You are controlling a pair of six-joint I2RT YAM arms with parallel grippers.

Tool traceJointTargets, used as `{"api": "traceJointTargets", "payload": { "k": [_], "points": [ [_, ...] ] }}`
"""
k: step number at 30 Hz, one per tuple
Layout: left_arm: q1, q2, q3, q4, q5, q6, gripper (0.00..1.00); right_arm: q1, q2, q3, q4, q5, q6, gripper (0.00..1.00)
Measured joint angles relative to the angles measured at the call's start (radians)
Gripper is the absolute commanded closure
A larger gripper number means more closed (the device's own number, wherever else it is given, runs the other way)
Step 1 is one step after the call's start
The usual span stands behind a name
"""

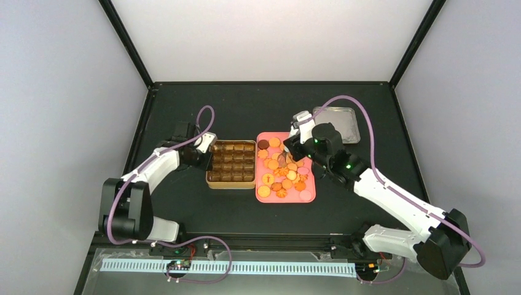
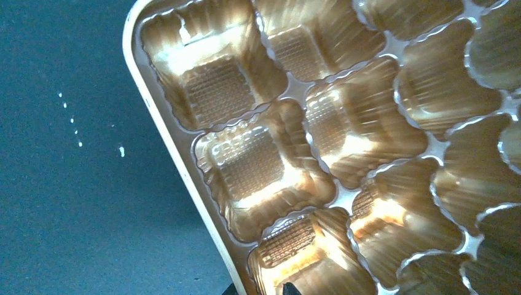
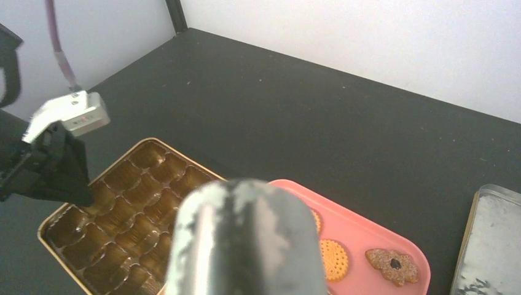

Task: Pack the cookies
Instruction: Move the packing box to the center of the board, then pick up the fake cookies from the plate.

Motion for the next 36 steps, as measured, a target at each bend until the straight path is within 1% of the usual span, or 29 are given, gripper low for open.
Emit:
{"api": "traceJointTargets", "payload": {
  "k": [2,3,9,12,16,20,22,25,28,33,36],
  "points": [
    [-0.003,-0.024,-0.005,-0.005,0.011,0.000,0.78,0.000,0.021,-0.001,0.011,0.001,-0.003,0.65],
    [-0.003,-0.034,-0.005,-0.006,0.018,0.001,0.74,0.000,0.032,-0.002,0.018,0.000,-0.004,0.65],
    [-0.016,-0.059,0.007,-0.042,0.063,0.012,0.46,0.000,0.092,-0.017,0.056,-0.004,-0.005,0.65],
    [-0.018,-0.065,0.013,-0.063,0.070,0.021,0.34,0.000,0.120,-0.017,0.064,-0.004,-0.011,0.65],
    [-0.017,-0.085,0.042,-0.102,0.074,0.039,0.28,0.000,0.149,-0.017,0.071,-0.007,-0.023,0.65],
    [-0.008,-0.115,0.085,-0.147,0.079,0.056,0.24,0.000,0.159,-0.017,0.074,-0.021,-0.034,0.65],
    [-0.001,-0.133,0.120,-0.182,0.086,0.069,0.20,0.000,0.159,-0.017,0.078,-0.026,-0.038,0.65],
    [0.013,-0.151,0.186,-0.225,0.104,0.101,0.19,0.000,0.162,-0.017,0.079,-0.042,-0.048,0.65],
    [0.029,-0.157,0.256,-0.266,0.114,0.142,0.19,0.000,0.172,-0.017,0.078,-0.053,-0.054,0.62],
    [0.082,-0.158,0.365,-0.323,0.138,0.174,0.18,0.000,0.193,-0.017,0.087,-0.067,-0.056,0.62],
    [0.111,-0.163,0.413,-0.351,0.158,0.182,0.18,0.000,0.197,-0.018,0.097,-0.069,-0.055,0.66]
  ]
}}
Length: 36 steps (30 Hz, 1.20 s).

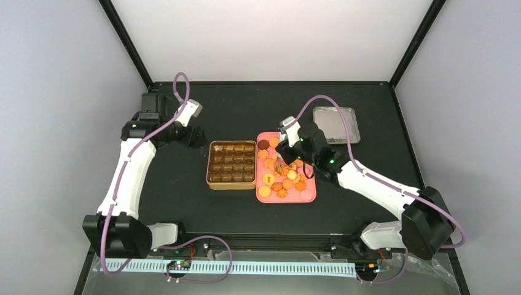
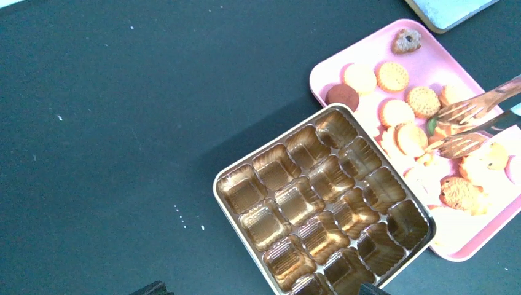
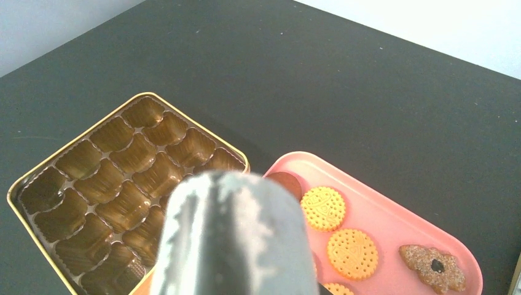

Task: Pack the cookies
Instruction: Pick up the fake cookies from the plate, then place the fake cookies in the empty pocket of the box.

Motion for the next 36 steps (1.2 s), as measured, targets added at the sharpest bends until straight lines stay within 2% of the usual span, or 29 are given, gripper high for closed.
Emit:
{"api": "traceJointTargets", "payload": {
  "k": [4,10,17,26,31,36],
  "points": [
    [0.032,-0.018,0.035,-0.022,0.022,0.005,0.18,0.000,-0.001,-0.008,0.016,0.003,0.000,0.85],
    [0.079,-0.048,0.038,-0.036,0.040,0.005,0.19,0.005,-0.045,-0.012,0.000,0.012,0.002,0.98],
    [0.162,-0.098,0.037,-0.071,0.043,0.015,0.19,0.044,-0.120,-0.013,-0.024,0.019,0.004,0.99],
    [0.264,-0.180,0.032,-0.115,0.062,0.067,0.19,0.060,-0.132,-0.004,-0.037,0.020,0.019,0.99],
    [0.289,-0.187,-0.002,-0.117,0.079,0.085,0.19,0.061,-0.111,0.122,-0.056,-0.016,0.018,0.99],
    [0.306,-0.185,-0.053,-0.135,0.091,0.100,0.18,0.061,-0.071,0.228,0.009,-0.092,0.027,0.99]
  ]
}}
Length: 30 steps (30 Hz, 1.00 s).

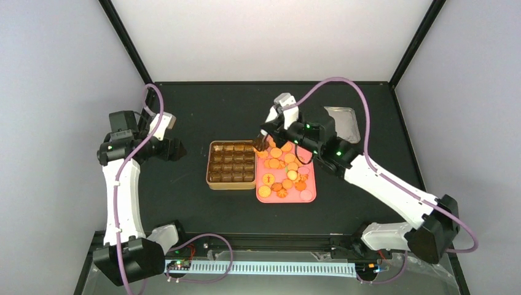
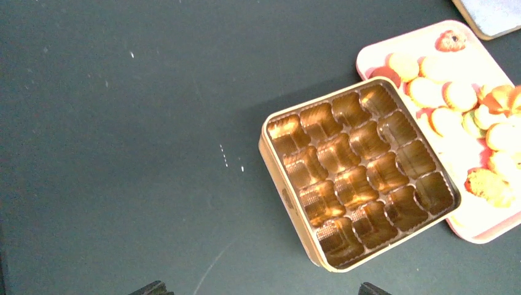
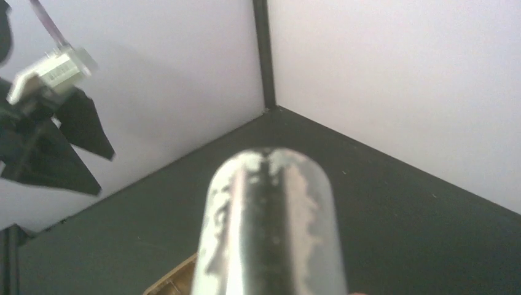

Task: Pack the cookies
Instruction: Place the fake cookies in the empty pocket of the box.

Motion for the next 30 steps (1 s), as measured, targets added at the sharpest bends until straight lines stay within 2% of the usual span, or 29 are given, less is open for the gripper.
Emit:
{"api": "traceJointTargets", "payload": {
  "k": [6,13,19,30],
  "points": [
    [0.023,-0.024,-0.071,-0.021,0.010,0.006,0.17,0.012,0.173,0.098,0.090,-0.066,0.025,0.99],
    [0.027,-0.029,-0.068,-0.049,0.019,0.026,0.18,0.029,0.433,0.275,0.150,-0.107,0.038,0.99],
    [0.027,0.004,-0.072,-0.055,0.019,0.044,0.19,0.065,0.576,0.412,0.202,-0.116,0.051,0.99],
    [0.048,0.051,-0.115,-0.051,0.018,0.084,0.20,0.107,0.769,0.551,0.227,-0.085,0.025,0.99]
  ]
}}
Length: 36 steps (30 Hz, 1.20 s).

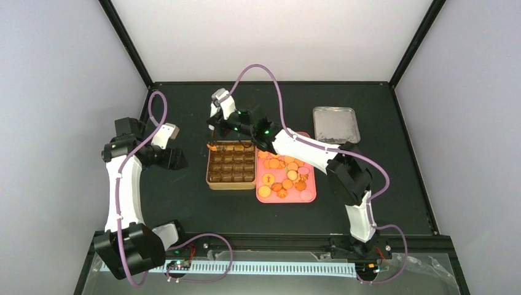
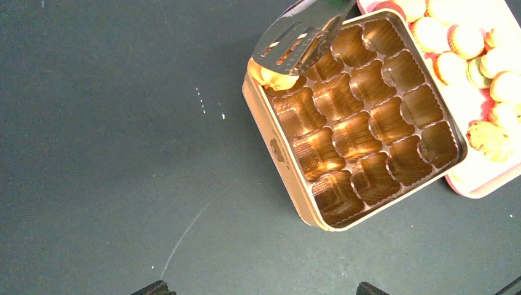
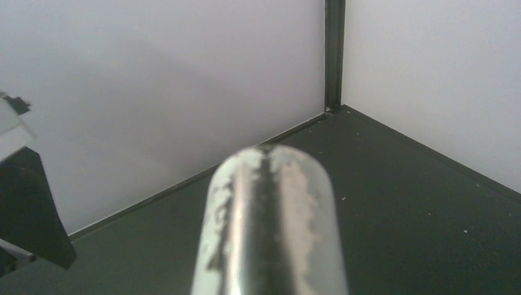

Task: Pack the cookies
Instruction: Place the fake cookies in the empty pocket of the box.

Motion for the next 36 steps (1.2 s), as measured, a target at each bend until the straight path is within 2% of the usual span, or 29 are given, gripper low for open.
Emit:
{"api": "traceJointTargets", "payload": {
  "k": [13,14,17,22,25,32,36],
  "points": [
    [0.005,-0.003,0.000,-0.003,0.000,0.039,0.20,-0.001,0.006,-0.018,-0.003,0.054,-0.051,0.99],
    [0.005,-0.003,0.000,-0.003,0.000,0.039,0.20,-0.001,0.006,-0.025,-0.005,0.056,-0.051,0.97],
    [0.006,-0.005,0.000,-0.003,0.000,0.040,0.19,-0.001,0.006,-0.034,-0.008,0.055,-0.050,0.82],
    [0.006,-0.025,0.000,-0.005,0.000,0.051,0.19,-0.001,0.001,-0.034,-0.009,0.046,-0.040,0.75],
    [0.006,-0.030,0.000,-0.005,0.000,0.058,0.19,-0.001,-0.015,-0.039,-0.025,0.046,-0.026,0.65],
    [0.006,-0.019,0.000,-0.003,-0.001,0.062,0.19,-0.004,-0.128,-0.073,-0.072,0.049,-0.014,0.69],
    [0.006,0.007,0.000,0.003,0.001,0.061,0.21,-0.013,-0.256,-0.166,-0.074,0.065,-0.002,0.69]
  ]
}}
